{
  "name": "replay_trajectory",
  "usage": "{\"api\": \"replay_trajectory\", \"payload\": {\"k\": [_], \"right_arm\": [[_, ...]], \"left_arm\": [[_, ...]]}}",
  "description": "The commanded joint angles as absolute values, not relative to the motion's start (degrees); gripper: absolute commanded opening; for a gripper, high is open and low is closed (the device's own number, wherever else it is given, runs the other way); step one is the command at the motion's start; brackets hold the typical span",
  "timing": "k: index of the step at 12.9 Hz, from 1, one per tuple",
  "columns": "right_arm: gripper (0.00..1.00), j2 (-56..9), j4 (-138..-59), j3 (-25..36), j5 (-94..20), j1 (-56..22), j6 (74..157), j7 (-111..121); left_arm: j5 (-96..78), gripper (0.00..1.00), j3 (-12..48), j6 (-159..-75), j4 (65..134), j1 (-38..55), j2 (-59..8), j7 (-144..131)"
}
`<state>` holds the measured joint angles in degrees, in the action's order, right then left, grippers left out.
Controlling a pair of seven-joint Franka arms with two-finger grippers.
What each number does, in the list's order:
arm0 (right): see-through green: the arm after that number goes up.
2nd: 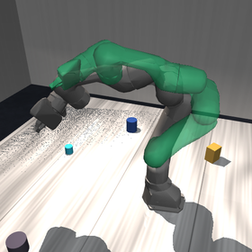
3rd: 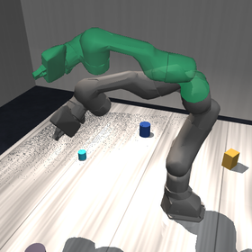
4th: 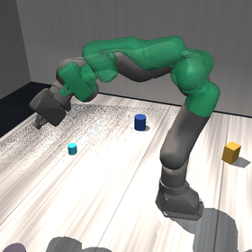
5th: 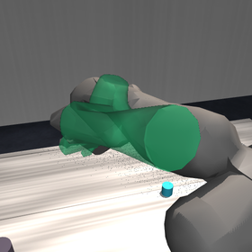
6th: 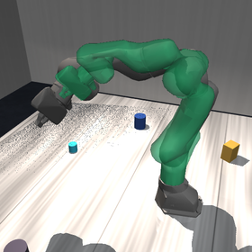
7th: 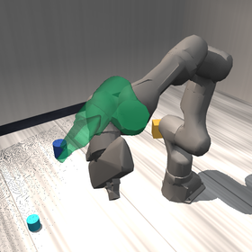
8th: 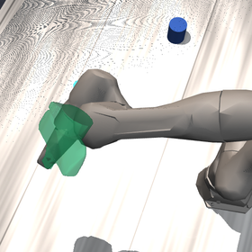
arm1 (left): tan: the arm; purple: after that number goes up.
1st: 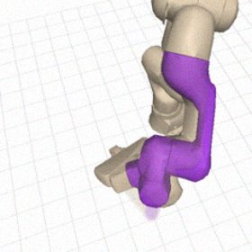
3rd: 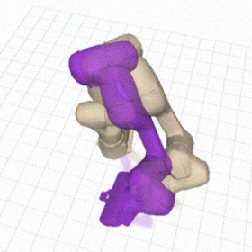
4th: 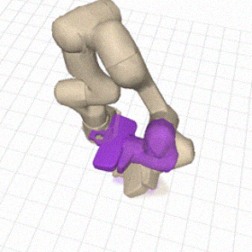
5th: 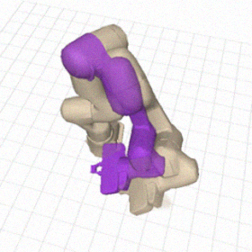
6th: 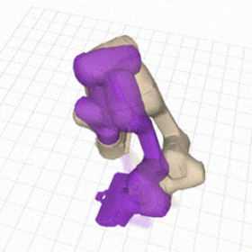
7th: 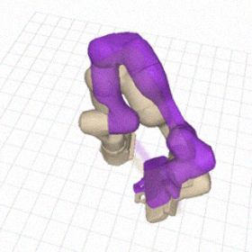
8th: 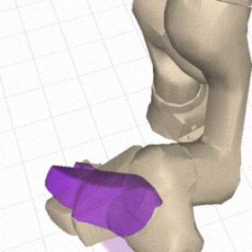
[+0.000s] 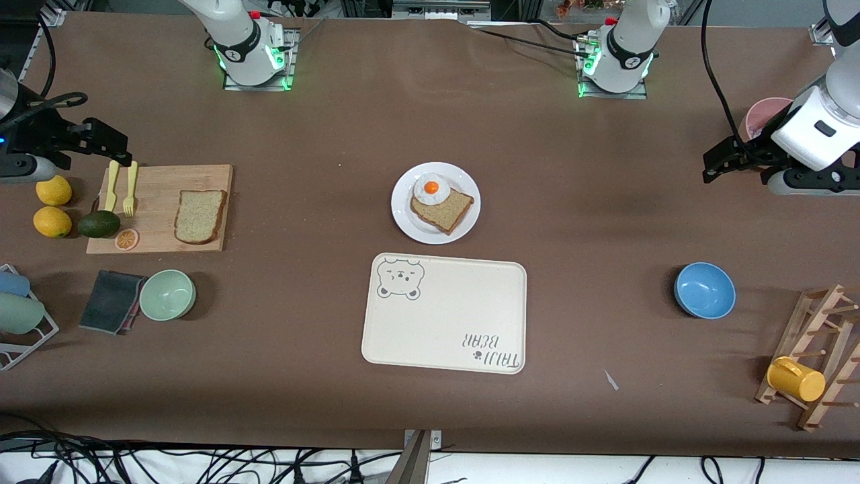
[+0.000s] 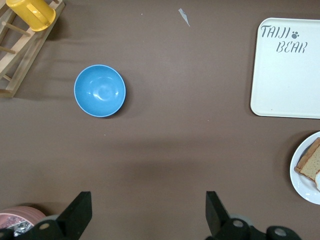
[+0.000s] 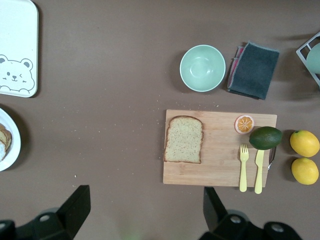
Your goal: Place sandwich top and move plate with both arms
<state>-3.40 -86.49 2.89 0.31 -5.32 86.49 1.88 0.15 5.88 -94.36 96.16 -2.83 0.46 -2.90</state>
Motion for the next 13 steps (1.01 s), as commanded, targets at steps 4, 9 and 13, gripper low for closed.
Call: {"api": "replay_trajectory", "payload": {"k": [4, 9, 13], "right_arm": [[1.00, -3.6, -85.6, 2.5, 0.7, -5.2, 85.7, 1.3], [1.00, -3.6, -85.7, 2.5, 0.7, -5.3, 85.7, 1.3], [1.00, -3.6, -86.2, 2.5, 0.7, -5.3, 85.7, 1.2]], "left_arm": [[-0.4, 1.00, 5.6, -94.1, 96.1, -2.9, 0.8, -1.3], [-0.4, 1.00, 5.6, -94.1, 96.1, -2.9, 0.8, -1.3], [-0.4, 1.00, 5.5, -94.1, 96.1, -2.9, 0.7, -1.3]]}}
